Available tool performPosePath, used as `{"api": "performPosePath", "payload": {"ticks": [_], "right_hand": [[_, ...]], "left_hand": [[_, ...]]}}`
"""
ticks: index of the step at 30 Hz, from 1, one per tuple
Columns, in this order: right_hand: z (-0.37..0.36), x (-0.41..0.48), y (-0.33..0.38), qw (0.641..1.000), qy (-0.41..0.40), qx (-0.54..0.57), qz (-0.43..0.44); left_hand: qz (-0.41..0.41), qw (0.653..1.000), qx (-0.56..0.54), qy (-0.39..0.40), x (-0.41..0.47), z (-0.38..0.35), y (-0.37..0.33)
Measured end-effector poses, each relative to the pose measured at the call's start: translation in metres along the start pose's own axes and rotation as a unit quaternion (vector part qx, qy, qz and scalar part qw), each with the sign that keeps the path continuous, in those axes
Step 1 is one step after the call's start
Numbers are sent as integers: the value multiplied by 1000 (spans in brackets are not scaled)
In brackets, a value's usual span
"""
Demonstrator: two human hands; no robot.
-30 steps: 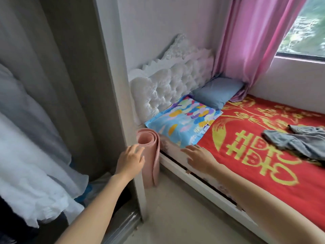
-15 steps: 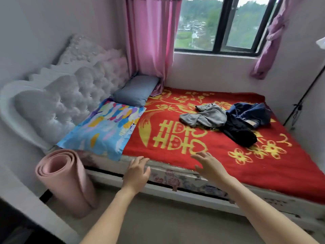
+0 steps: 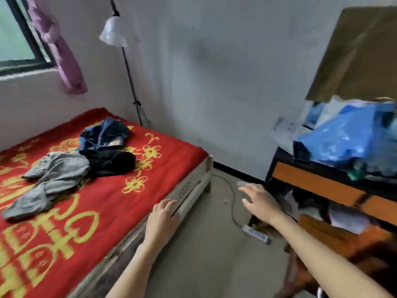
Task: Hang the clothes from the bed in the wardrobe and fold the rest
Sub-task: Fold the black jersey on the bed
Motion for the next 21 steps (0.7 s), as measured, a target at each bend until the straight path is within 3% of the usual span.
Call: {"api": "performPosePath", "payload": {"ticks": [5,11,16,21], "right_hand": [[47,-122,-80,971,-129,-35,-196],[76,-273,-126,900,-218,-73,-372],[91,-343,-164,859,-219,-98,-452],[118,-360,-220,856,-195,-130,-462]], "left_hand": [[-207,972,-15,109,23,-65,-124],[-412,892,-41,181,-40,-114,-266],[-503,842,-32,193,-87,-129,-344],[-519,835,-10,181,-103,-147,-413]]}}
Point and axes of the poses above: each hand's wrist, its own x-axis towards the middle knuckle, its own z-axis out of the back of the hand, y = z × x, the point moved 5 cm from there along x, towards the middle knuckle, and after that the axes turned 2 degrees about z, right-handed, at the moved point
